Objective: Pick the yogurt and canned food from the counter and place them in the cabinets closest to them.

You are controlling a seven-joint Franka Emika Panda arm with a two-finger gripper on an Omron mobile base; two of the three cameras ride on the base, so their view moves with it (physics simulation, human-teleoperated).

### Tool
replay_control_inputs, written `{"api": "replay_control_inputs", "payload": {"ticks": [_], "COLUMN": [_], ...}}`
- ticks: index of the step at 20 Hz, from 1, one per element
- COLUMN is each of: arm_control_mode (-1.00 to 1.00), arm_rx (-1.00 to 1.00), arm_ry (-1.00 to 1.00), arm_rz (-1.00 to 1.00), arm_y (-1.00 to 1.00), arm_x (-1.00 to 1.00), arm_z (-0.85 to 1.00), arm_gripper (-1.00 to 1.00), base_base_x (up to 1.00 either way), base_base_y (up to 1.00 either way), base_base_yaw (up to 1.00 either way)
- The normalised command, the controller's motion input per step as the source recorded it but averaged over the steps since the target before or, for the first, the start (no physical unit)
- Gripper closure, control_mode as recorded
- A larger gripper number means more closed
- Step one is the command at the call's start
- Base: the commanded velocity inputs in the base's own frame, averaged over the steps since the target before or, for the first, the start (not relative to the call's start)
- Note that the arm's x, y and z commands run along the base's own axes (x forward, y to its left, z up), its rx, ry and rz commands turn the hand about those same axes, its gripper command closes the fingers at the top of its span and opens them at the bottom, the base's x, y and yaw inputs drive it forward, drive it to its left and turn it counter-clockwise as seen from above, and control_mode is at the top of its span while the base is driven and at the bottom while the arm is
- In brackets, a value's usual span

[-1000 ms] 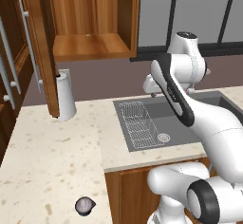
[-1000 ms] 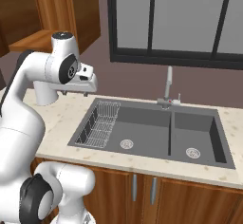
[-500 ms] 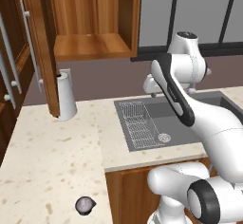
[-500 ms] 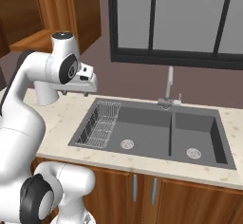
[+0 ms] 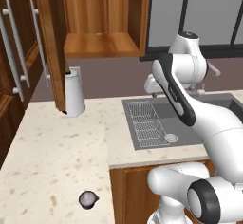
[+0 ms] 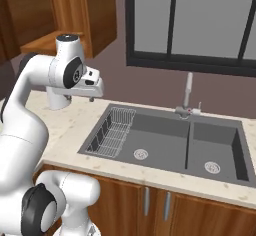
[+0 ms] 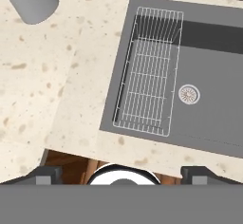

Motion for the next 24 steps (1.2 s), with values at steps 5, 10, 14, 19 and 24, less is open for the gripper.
{"api": "replay_control_inputs", "payload": {"ticks": [5, 10, 14, 19, 24], "arm_control_mode": [1.0, 1.0, 1.0, 1.0, 1.0], "arm_rx": [0.0, 0.0, 0.0, 0.0, 0.0], "arm_ry": [0.0, 0.0, 0.0, 0.0, 0.0], "arm_rz": [0.0, 0.0, 0.0, 0.0, 0.0], "arm_y": [0.0, 0.0, 0.0, 0.0, 0.0], "arm_x": [0.0, 0.0, 0.0, 0.0, 0.0], "arm_z": [0.0, 0.0, 0.0, 0.0, 0.0], "arm_gripper": [-1.0, -1.0, -1.0, -1.0, -1.0], "base_base_x": [-0.02, -0.05, -0.06, -0.06, -0.06], "base_base_y": [0.0, 0.0, 0.0, 0.0, 0.0], "base_base_yaw": [0.22, 0.23, 0.25, 0.28, 0.31]}}
